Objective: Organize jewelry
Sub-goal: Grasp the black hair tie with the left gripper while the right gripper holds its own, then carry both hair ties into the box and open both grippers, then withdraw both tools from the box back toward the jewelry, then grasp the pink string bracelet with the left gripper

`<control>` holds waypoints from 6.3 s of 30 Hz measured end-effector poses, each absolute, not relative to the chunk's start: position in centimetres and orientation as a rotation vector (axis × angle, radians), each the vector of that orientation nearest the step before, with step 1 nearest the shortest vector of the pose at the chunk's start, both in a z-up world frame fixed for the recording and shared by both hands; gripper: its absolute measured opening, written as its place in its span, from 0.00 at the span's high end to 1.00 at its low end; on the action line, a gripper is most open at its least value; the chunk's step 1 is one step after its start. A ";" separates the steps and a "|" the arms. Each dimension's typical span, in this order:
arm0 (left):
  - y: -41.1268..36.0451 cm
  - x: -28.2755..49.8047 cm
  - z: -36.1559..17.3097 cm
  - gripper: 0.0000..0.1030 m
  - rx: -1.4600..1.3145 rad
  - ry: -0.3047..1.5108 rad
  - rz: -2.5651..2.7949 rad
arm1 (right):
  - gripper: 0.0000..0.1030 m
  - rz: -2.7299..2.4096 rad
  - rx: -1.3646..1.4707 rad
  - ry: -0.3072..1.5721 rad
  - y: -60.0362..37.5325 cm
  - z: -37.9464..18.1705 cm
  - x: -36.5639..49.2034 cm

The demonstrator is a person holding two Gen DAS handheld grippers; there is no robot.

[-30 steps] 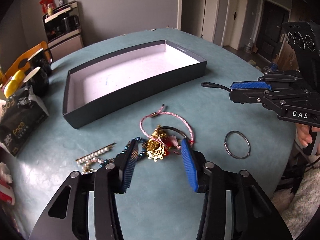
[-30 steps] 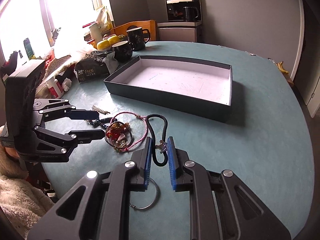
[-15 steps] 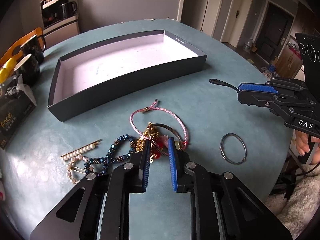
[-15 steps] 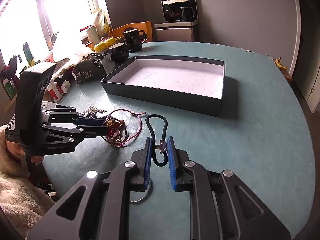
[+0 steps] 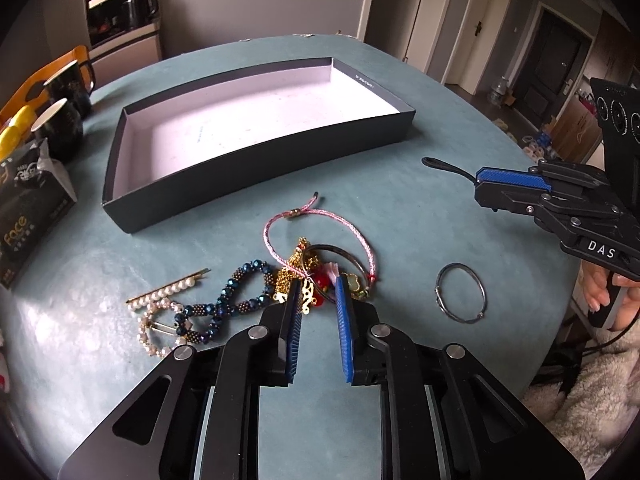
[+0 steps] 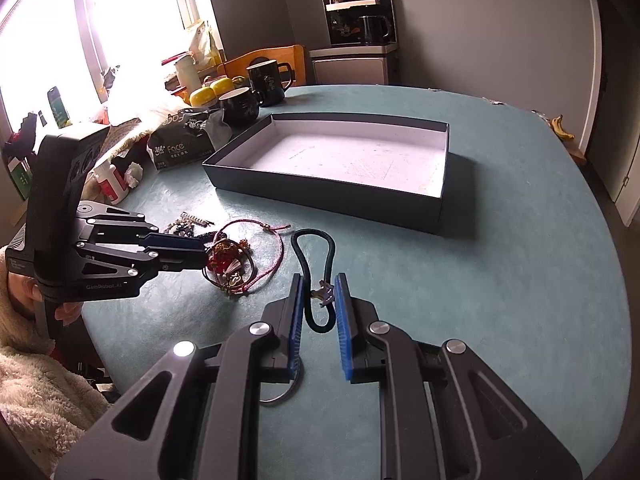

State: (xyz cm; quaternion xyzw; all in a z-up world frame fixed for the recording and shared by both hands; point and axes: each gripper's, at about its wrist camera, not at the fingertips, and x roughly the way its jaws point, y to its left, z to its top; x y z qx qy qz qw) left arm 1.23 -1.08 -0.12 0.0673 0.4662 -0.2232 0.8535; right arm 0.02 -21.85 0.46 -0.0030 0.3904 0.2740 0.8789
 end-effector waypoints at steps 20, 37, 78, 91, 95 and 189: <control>-3.2 2.0 0.2 0.83 0.110 0.961 -0.525 | 0.85 0.579 0.006 0.810 -21.8 0.5 -0.3; -3.6 2.4 2.3 0.96 0.168 0.841 -0.511 | 0.85 0.561 -0.026 0.765 -21.4 2.3 0.4; 1.9 18.9 -1.1 0.96 0.174 0.938 -0.141 | 0.85 0.248 -0.065 0.927 -16.9 -3.4 20.3; 1.2 18.5 -1.7 0.68 0.203 0.937 -0.141 | 0.63 0.274 -0.012 0.927 -17.3 -2.7 19.9; 1.2 18.2 -1.2 0.63 0.199 0.925 -0.146 | 0.51 0.280 0.001 0.895 -18.0 -1.7 19.2; -2.1 4.1 1.2 0.97 0.112 0.907 -0.509 | 0.54 0.630 -0.243 0.894 -17.6 -3.5 -4.5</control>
